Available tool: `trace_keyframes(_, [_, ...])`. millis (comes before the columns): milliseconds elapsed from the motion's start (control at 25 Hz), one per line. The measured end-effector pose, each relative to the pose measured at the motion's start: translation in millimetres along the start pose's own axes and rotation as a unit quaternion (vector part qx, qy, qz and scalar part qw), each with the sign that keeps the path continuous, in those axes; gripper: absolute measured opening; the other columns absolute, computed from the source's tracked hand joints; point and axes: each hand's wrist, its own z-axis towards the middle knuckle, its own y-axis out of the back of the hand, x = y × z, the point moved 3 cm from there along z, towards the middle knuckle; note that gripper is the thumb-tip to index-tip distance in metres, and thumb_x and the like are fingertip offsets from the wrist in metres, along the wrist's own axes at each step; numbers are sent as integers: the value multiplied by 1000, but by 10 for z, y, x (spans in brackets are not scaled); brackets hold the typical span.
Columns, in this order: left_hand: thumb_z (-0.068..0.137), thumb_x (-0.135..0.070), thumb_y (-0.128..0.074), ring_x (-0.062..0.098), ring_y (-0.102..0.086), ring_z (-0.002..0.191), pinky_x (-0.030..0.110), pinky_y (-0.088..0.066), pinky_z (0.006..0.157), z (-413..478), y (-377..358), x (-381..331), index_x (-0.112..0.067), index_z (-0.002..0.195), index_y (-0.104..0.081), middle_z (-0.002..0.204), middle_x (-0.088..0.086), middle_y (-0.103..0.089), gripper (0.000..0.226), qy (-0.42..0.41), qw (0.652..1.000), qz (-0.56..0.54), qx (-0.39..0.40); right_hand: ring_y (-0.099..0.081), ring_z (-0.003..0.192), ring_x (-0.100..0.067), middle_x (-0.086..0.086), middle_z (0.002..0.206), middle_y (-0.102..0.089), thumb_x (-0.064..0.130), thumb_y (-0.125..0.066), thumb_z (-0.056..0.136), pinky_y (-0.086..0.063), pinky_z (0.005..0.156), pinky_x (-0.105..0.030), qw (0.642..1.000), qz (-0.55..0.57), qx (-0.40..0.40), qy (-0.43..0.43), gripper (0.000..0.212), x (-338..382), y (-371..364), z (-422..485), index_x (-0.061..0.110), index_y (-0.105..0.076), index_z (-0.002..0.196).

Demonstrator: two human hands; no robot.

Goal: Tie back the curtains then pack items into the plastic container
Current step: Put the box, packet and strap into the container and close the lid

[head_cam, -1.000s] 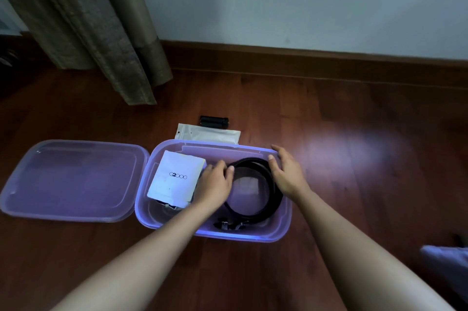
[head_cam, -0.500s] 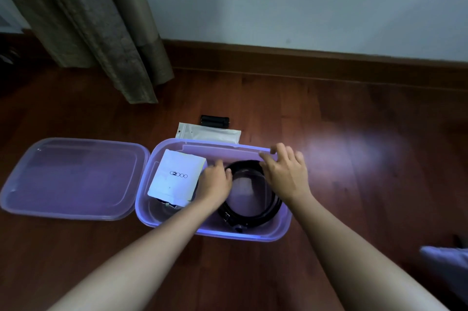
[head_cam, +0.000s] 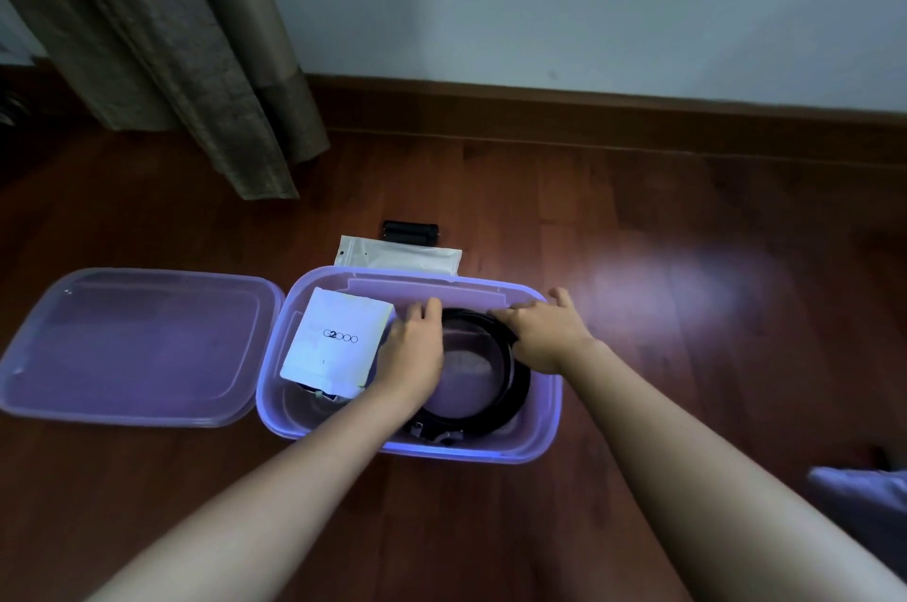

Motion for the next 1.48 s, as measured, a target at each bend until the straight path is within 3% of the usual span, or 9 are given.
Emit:
trace_keyframes(120, [84,6,-43,36,-47,111,41,-44,76,-20,36,15,-8,113,-41,119,14,-50,33,-14,999,14,-25,-38,133,-17,6,139,-49,22,-42,89,-4,111,-59,999,-16,39,-6,55,29,-20,21,33,-31,142])
trace_keyframes(320, [83,1,-50,37,-53,99,38,-43,73,-60,182,87,-5,111,-43,110,17,-53,30,-13,997,-19,-70,-41,131,-18,15,132,-54,26,-39,93,4,105,-71,984,152,69,-57,37,44,81,8,37,-41,128])
trace_keyframes(600, [79,3,-48,40,-52,93,33,-31,65,-85,236,146,-5,106,-44,103,17,-51,28,-32,996,-46,-70,-25,140,-20,8,143,-43,28,-38,94,8,98,-77,983,74,157,-58,45,63,85,24,47,-38,136])
trace_keyframes(800, [83,5,-47,37,-53,96,34,-35,67,-85,193,115,-4,110,-44,109,16,-53,29,-23,996,-42,-77,-37,131,-23,-2,126,-56,22,-41,89,4,100,-77,991,34,114,-56,35,84,43,22,30,-54,121])
trace_keyframes(920, [87,6,-41,40,-55,96,36,-35,67,-10,122,83,-4,115,-41,113,19,-53,29,-31,997,-25,-70,-45,126,-23,3,120,-61,21,-46,83,5,106,-71,983,143,95,-67,46,21,45,7,22,-37,128])
trace_keyframes(1040, [90,3,-36,42,-56,93,38,-32,65,138,49,57,0,122,-33,107,25,-58,33,-31,999,-21,-14,-40,132,-24,1,125,-60,43,-56,76,12,106,-69,970,175,140,-95,74,17,35,18,25,-22,140])
trace_keyframes(1160, [91,-1,-35,38,-52,81,40,-37,64,229,-3,17,-5,119,-28,99,26,-60,29,-36,996,-56,61,-41,130,-23,-1,128,-57,68,-56,73,5,105,-70,986,47,133,-89,79,57,-28,28,20,-39,133])
trace_keyframes(1280, [90,-1,-33,37,-51,81,42,-43,68,267,-3,19,-9,119,-30,100,24,-58,30,-53,993,-56,90,-51,119,-21,-2,114,-63,37,-58,81,1,108,-68,995,-5,53,-83,53,88,-66,23,18,-42,128])
trace_keyframes(1480, [91,-12,-37,36,-55,97,43,-47,80,313,-13,159,-7,115,-40,108,21,-58,25,-44,981,-131,137,-58,108,-24,-1,104,-66,21,-55,81,1,109,-65,990,45,25,-128,57,113,-57,72,19,-33,134])
